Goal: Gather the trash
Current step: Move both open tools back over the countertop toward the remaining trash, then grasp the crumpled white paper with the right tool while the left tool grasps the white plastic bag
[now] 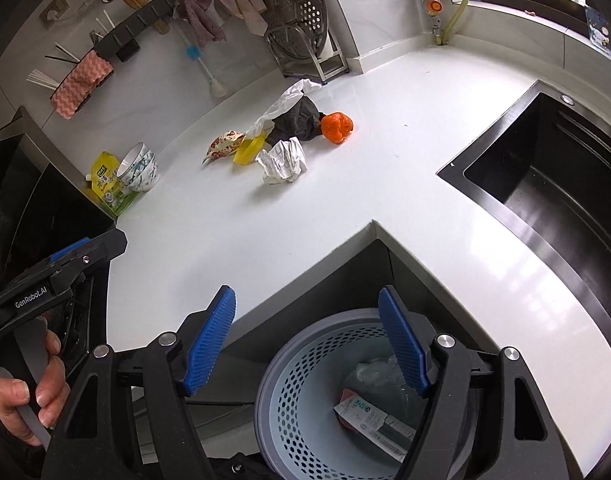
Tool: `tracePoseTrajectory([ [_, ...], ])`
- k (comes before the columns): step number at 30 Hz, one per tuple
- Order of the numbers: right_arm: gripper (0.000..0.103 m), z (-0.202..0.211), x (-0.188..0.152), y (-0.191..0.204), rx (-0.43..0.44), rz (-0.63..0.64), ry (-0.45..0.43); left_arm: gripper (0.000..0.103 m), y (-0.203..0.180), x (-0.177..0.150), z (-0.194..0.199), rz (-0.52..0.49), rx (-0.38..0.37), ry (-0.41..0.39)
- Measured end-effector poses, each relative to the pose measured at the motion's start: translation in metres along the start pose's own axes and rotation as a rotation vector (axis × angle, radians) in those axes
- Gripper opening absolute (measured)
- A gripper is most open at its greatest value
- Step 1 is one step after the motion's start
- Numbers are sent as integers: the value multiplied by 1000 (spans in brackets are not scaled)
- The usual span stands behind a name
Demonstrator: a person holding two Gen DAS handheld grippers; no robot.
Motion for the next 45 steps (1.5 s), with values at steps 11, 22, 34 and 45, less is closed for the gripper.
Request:
tracePoseTrajectory([
  [11,73,-64,42,21,-55,-34,-26,94,41,43,-60,-26,-35,-2],
  [22,75,-147,81,41,-109,-39,-51,93,84,69,-125,-40,-57,19],
  [34,75,-211,93,40,-209,-33,-39,93,99,75,-177,-38,-109,59],
  [45,43,-231,93,47,-207,46,-22,93,93,82,-190,-41,-140,54],
])
Point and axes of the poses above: each gripper's, at about its wrist camera, not at the fingertips, and z roughly against the way its jaws point, y to its left, x to its top, the point moved 1 cm from there along -z, roughly the way its jaws point, and after that the axes turned 8 degrees about -y, right-handed, at the moved point
